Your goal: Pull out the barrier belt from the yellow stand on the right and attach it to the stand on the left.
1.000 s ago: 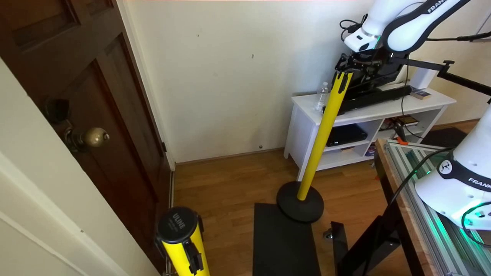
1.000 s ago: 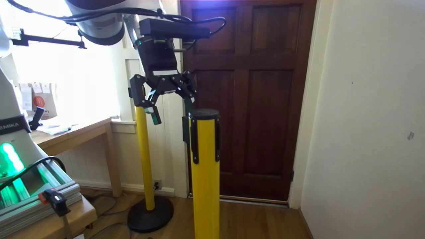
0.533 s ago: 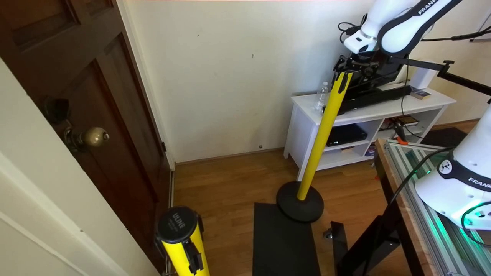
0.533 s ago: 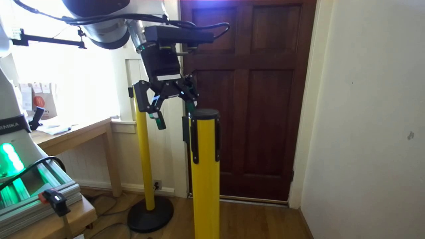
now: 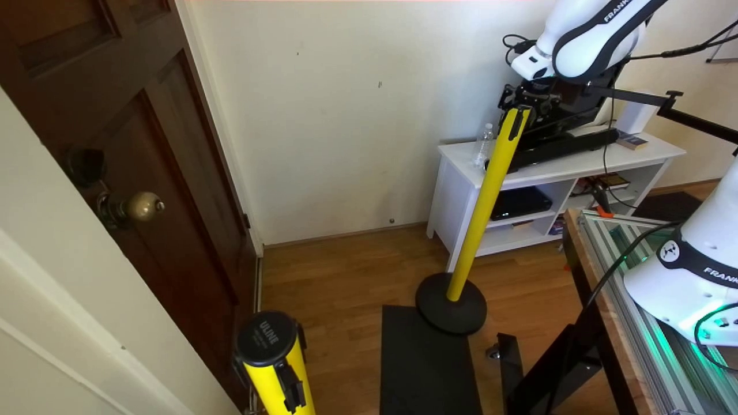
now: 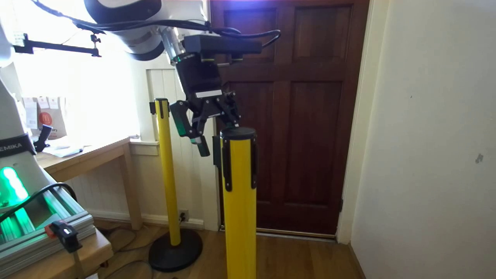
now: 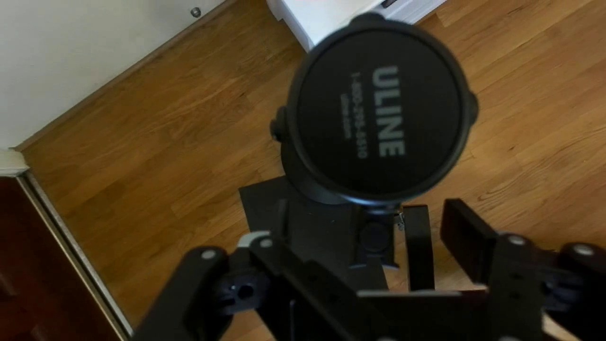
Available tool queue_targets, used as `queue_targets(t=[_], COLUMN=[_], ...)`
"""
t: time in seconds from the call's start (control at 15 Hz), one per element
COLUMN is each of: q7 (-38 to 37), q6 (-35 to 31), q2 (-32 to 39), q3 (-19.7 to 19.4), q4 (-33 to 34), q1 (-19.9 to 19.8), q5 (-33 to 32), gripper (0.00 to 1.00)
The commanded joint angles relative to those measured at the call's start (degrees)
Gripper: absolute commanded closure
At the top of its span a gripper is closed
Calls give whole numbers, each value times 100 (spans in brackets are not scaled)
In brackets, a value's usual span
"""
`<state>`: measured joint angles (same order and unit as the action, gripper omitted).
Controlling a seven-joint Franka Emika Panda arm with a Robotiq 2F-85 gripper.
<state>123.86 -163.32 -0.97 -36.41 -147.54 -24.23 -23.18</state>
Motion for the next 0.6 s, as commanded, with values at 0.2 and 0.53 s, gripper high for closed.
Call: queue_targets(t=[0.2, 0.53], q7=[756, 1281], q6=[-2, 291], q2=[286, 203], q3=[60, 135], q4=[237, 201], q1=[48, 68], q5=[838, 1371], gripper=[70, 99])
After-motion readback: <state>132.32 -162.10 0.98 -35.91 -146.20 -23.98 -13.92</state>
